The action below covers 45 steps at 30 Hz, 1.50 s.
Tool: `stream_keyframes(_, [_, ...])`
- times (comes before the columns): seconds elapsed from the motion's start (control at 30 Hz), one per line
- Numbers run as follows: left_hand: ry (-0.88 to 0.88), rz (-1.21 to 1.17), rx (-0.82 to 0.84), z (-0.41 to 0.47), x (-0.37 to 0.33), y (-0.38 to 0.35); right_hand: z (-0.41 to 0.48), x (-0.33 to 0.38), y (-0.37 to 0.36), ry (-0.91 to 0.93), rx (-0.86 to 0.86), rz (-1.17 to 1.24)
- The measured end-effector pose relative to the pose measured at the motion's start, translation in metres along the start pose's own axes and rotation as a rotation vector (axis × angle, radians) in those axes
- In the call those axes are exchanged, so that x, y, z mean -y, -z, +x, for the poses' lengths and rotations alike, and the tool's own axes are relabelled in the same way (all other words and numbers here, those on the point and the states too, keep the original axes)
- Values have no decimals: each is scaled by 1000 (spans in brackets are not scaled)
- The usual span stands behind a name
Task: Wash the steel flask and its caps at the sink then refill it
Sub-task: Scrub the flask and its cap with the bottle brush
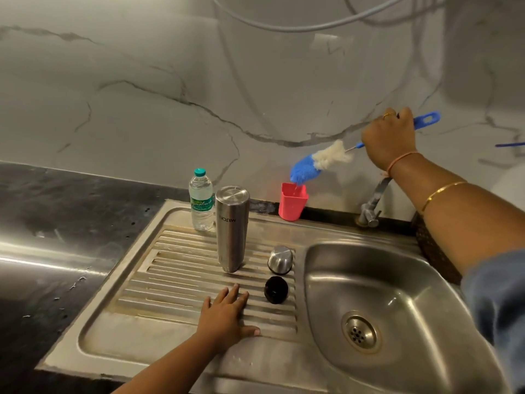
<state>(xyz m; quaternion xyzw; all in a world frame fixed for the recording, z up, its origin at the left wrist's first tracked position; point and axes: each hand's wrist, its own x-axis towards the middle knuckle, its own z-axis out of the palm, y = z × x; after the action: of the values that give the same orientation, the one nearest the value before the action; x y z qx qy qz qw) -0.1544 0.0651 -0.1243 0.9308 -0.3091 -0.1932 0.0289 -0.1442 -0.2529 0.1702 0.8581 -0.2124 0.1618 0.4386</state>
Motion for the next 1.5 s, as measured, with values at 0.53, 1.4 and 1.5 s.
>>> stream_keyframes(0.53, [-22, 7, -23, 2, 4, 0, -42, 12, -6, -41, 237, 303])
stream_keyframes(1.4, [160, -641, -448, 13, 35, 10, -78, 36, -58, -189, 371, 581])
stream_keyframes(1.5, [208, -729, -489, 17, 36, 18, -80, 40, -63, -225, 425, 618])
